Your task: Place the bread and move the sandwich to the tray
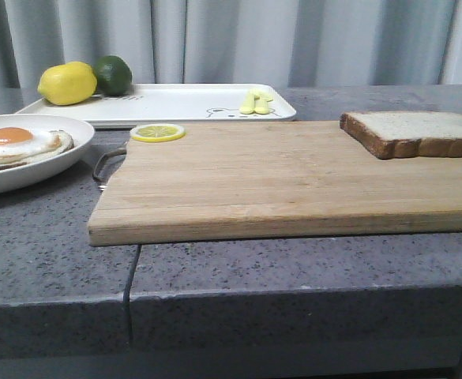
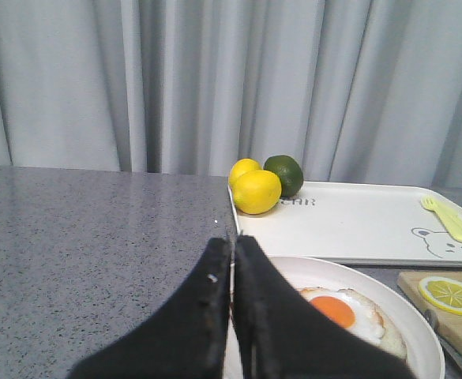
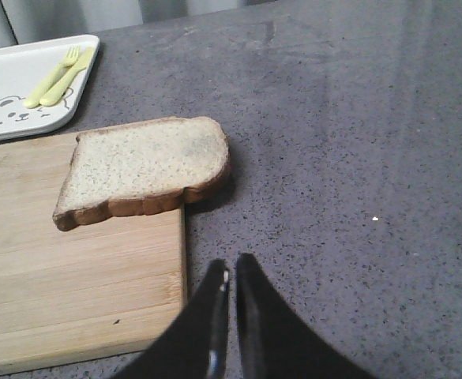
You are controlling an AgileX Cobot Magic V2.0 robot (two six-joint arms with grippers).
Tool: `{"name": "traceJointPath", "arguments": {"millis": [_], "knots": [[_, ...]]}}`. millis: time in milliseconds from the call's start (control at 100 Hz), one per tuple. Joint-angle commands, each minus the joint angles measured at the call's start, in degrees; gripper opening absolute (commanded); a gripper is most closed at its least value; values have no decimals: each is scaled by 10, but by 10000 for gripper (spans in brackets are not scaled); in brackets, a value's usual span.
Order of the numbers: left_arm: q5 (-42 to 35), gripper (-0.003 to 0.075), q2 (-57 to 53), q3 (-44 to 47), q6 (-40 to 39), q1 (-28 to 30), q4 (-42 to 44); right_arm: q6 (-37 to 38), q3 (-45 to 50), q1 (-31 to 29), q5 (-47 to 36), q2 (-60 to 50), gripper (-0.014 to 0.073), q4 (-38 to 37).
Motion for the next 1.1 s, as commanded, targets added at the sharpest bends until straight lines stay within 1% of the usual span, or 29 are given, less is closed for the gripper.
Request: {"name": "traceJointPath", "arguments": {"millis": [0, 90, 120, 160, 210, 430, 600, 780, 920, 1090], "knots": [[-45, -20, 12, -20, -3, -2, -5, -8, -44, -4, -21, 46, 198, -2], [-45, -20, 12, -20, -3, -2, -5, -8, -72, -4, -7, 95, 378, -2], [-45, -20, 12, -20, -3, -2, -5, -8, -83, -4, -1, 115, 422, -1], [-45, -20, 12, -20, -3, -2, -5, -8, -96, -4, 9, 135, 471, -1], [-45, -20, 12, -20, -3, -2, -5, -8, -116, -4, 24, 164, 496, -1], [-45, -20, 12, -20, -3, -2, -5, 1, -234, -4, 91, 307, 496, 4], [-45, -20, 12, -20, -3, -2, -7, -1, -334, -4, 154, 429, 453, 13], [-45, -20, 12, -20, -3, -2, -7, -18, -427, -9, 202, 550, 453, 23], [-45, -20, 12, -20, -3, -2, -7, -53, -477, -24, 217, 615, 453, 66], [-45, -20, 12, -20, -3, -2, -7, -102, -502, -62, 218, 667, 453, 169]]}}
